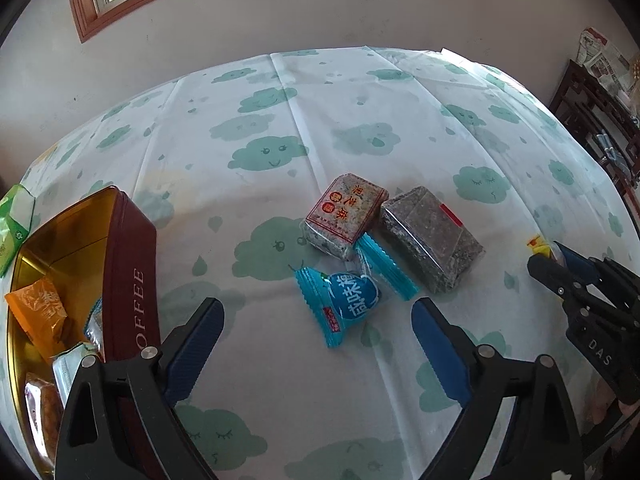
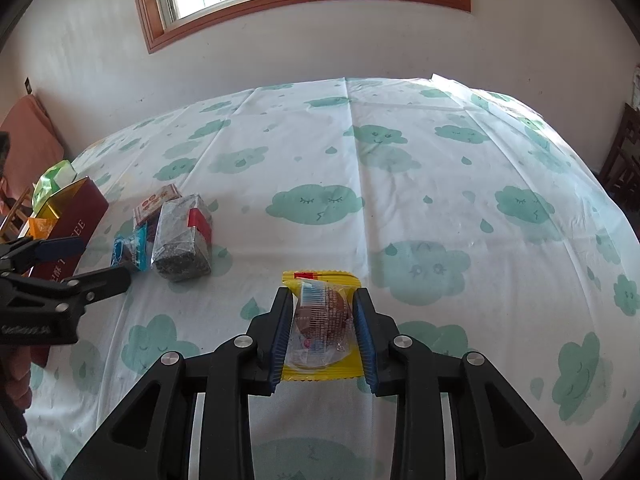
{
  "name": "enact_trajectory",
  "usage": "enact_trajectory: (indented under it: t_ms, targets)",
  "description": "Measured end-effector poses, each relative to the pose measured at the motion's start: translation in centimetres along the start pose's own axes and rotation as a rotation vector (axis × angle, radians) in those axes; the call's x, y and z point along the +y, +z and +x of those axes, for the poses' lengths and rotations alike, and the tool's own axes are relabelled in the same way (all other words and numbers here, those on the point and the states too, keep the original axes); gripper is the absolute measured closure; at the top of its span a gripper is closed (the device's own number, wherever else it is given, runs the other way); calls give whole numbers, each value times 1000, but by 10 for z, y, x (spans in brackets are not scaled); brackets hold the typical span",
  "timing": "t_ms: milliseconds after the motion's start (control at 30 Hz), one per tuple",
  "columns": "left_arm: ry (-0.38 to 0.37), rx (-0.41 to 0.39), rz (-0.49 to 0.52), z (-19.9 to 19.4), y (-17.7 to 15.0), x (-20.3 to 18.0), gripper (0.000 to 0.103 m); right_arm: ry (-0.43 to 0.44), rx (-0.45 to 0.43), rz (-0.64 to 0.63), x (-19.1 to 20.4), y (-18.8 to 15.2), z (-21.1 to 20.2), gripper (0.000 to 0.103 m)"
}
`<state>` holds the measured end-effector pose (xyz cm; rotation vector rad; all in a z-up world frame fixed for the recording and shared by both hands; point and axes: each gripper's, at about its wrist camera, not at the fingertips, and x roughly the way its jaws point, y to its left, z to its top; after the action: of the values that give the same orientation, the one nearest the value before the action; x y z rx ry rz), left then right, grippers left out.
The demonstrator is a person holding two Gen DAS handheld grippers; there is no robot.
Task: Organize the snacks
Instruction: 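Grasp the teal-wrapped candy with the left tool while the right tool holds the cake, then carry the teal candy into the tin and open the left tool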
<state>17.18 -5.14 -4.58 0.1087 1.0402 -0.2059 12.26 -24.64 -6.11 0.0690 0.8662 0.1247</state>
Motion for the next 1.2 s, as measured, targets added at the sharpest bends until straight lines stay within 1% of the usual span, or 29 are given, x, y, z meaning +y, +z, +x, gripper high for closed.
enact_trajectory:
  t_ms: [100, 200, 267, 300, 367, 600, 667, 733, 833, 933, 1200]
  targets:
    - [-20, 13, -32, 9, 6, 4, 11, 3, 0, 2, 0, 0, 0, 71]
    - [-35, 13, -45, 14, 11, 4, 18, 6, -1, 5, 0, 0, 0, 71]
    - [-45, 17, -51, 16, 12, 3, 32, 5, -1, 5, 0, 0, 0, 71]
    - [-49, 18, -52, 16, 11, 2, 34, 6, -1, 5, 0, 0, 0, 71]
    - [-26, 6, -42, 15, 9, 0, 44, 4, 0, 4, 0, 0, 0, 71]
    - [-29, -7, -28, 7, -2, 0, 58, 4, 0, 4, 0, 1, 0, 71]
    - [-26, -11, -21, 4, -5, 0, 67, 4, 0, 3, 0, 1, 0, 71]
    - [-35, -8, -31, 3, -6, 3, 72, 4, 0, 4, 0, 1, 0, 71]
    - [-64, 0, -65, 2, -6, 8, 74, 0, 0, 1, 1, 1, 0, 71]
    - [-77, 5, -75, -1, -9, 9, 74, -3, 1, -2, 1, 1, 0, 71]
    - [-79, -16, -47, -19, -19, 1, 74, -27, 5, -24, 4, 1, 0, 70]
